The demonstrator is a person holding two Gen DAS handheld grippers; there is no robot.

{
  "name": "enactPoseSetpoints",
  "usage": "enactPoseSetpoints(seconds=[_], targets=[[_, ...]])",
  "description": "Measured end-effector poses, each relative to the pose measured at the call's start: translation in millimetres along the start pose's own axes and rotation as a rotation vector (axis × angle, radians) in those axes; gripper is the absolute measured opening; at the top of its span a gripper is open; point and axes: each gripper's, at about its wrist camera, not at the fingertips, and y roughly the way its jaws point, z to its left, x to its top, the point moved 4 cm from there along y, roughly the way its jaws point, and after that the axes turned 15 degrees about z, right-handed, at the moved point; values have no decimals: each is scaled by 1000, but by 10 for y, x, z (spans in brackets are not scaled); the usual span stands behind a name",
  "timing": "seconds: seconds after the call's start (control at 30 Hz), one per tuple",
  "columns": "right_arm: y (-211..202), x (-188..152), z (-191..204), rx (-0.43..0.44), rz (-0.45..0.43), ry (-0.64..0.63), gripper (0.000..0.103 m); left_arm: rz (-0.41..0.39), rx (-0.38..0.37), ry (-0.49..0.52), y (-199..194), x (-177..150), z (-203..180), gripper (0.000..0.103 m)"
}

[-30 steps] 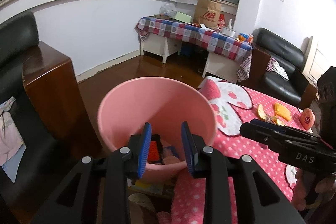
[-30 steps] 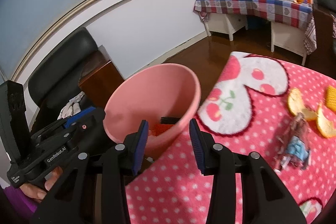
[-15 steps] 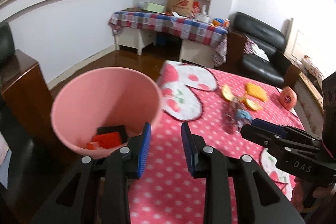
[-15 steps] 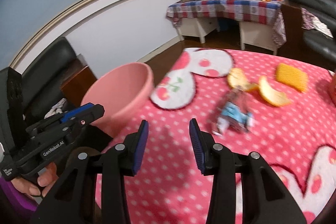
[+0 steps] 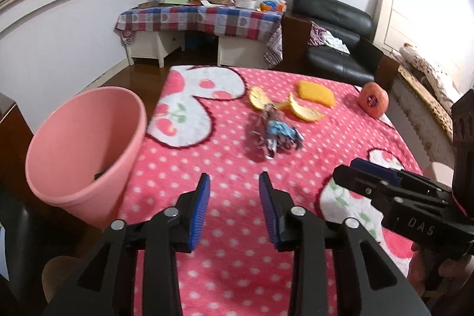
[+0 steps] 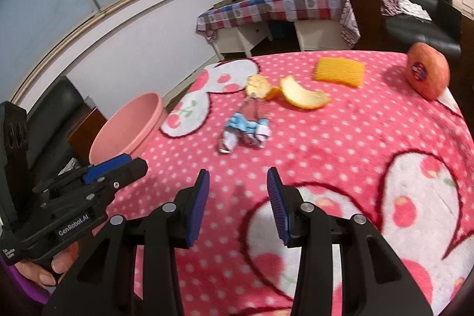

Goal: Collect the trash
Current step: 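Move both open tools back over the remaining trash, then lower the left tool toward the crumpled foil wrapper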

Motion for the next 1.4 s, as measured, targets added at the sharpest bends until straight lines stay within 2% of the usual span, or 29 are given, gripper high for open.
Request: enactPoseSetpoints(seconds=[0.37, 1.4], targets=[[-97, -54, -338, 4, -19, 72, 41, 24, 11, 42, 111, 46, -240, 39], [-26, -93, -481, 16, -12, 110, 41, 52, 21, 41, 236, 41, -269, 43]])
